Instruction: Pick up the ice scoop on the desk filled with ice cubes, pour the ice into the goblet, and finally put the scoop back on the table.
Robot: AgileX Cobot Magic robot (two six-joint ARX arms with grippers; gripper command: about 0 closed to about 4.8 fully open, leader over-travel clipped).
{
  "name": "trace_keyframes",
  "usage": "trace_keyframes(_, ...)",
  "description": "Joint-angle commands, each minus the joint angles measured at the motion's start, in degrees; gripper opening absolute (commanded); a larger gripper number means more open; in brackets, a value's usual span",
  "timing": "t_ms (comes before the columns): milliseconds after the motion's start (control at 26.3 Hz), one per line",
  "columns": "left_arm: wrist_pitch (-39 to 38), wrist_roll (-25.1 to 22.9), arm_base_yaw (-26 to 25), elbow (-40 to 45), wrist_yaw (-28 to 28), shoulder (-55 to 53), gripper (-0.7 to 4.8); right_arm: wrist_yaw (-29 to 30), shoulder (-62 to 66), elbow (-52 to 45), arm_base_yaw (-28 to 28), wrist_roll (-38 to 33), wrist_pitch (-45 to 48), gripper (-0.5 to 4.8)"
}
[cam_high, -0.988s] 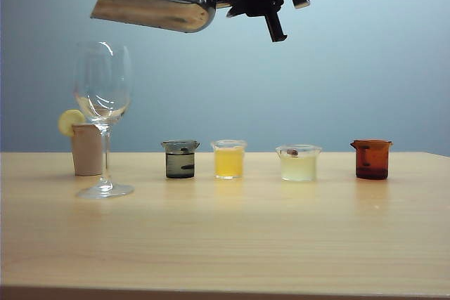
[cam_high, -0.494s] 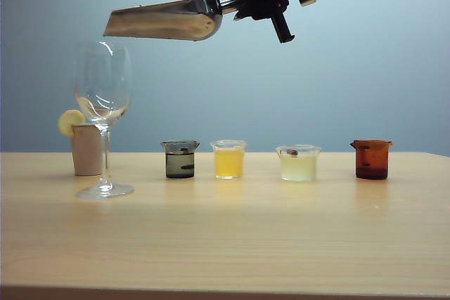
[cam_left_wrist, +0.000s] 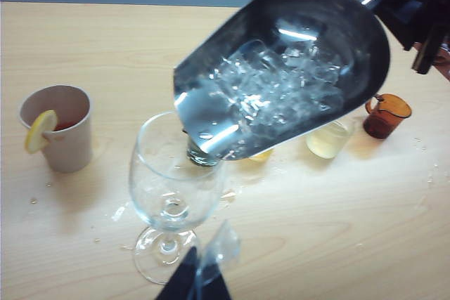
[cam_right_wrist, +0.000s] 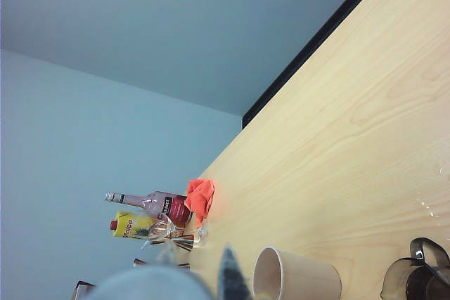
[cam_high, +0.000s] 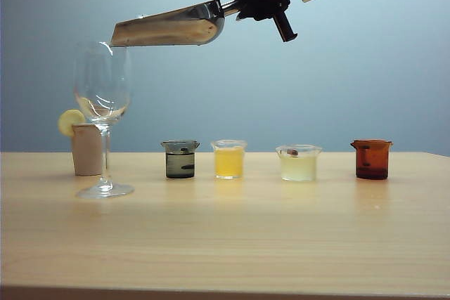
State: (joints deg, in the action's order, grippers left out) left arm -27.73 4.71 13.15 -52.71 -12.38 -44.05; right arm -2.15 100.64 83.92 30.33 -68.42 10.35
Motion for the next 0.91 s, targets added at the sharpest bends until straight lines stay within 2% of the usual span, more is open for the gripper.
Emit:
trace_keyframes(38, 0.28, -0.2, -0.07, -0.15, -0.55, 0.15, -0.05, -1.25, -0.59, 0.63, 0.61, 0.5, 1.97, -0.06)
trace_keyframes(912, -0.55, -0.17, -0.07, -0.15, -0.52, 0.17, -0.05, -2.43, -0.59, 0.63, 0.79, 2.89, 3.19, -0.06)
